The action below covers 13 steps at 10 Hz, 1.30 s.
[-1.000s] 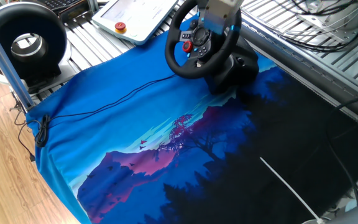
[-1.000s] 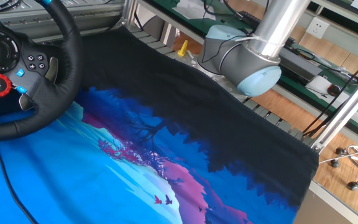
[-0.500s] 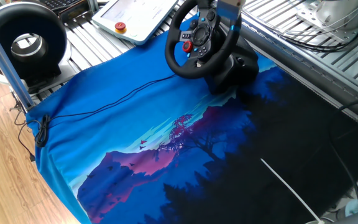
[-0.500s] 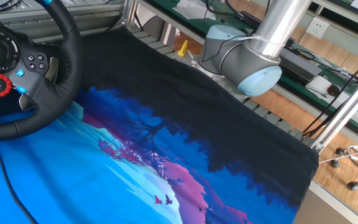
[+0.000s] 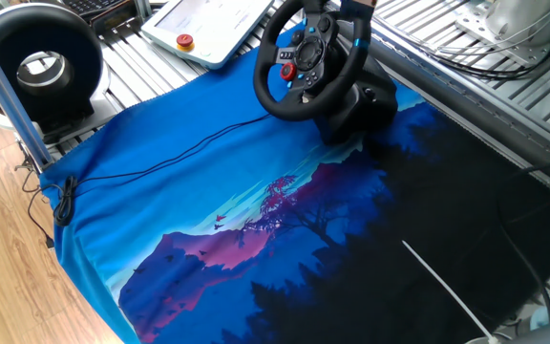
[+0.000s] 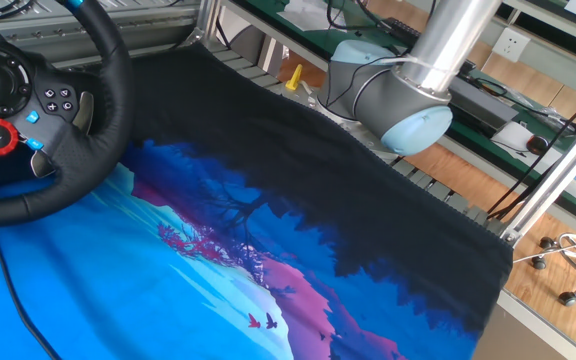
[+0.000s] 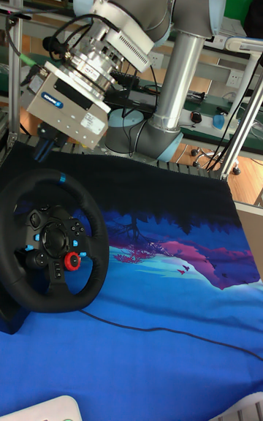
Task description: Rotate the steering wheel 90 degrees clockwise
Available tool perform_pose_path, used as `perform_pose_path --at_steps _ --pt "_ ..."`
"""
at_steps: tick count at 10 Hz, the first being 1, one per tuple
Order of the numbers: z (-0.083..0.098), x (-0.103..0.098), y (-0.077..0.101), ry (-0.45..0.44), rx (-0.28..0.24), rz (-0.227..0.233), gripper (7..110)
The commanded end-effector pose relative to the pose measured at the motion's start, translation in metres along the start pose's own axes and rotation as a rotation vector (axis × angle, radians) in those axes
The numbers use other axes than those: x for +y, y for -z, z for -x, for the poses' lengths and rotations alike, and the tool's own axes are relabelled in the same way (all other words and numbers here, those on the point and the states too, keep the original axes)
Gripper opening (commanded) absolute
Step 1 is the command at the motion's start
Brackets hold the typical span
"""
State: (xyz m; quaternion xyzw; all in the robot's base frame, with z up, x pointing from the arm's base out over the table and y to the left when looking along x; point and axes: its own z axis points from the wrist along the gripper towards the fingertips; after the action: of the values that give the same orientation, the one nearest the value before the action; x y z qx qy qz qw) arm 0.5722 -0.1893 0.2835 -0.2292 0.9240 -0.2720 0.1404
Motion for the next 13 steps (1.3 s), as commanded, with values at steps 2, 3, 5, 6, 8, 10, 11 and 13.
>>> perform_pose_path --at_steps 2,3,5,6,8,10,11,13 --pt "0.026 -0.053 -0.001 0.055 -0.106 -0.222 7" --pt "0.034 -0.041 -0.008 0.028 -0.133 -0.177 7" --pt "0.045 -0.031 -0.020 0.011 -0.163 -0.157 7" --pt "0.048 -0.028 -0.026 0.021 -0.170 -0.158 7" --pt "0.041 -0.034 -0.023 0.166 -0.142 -0.185 7" --pt "0.034 -0.038 -0.030 0.172 -0.144 -0.202 7" --pt "0.035 -0.037 -0.035 0.167 -0.148 -0.210 7" --pt "0.033 -0.041 -0.039 0.163 -0.147 -0.232 7"
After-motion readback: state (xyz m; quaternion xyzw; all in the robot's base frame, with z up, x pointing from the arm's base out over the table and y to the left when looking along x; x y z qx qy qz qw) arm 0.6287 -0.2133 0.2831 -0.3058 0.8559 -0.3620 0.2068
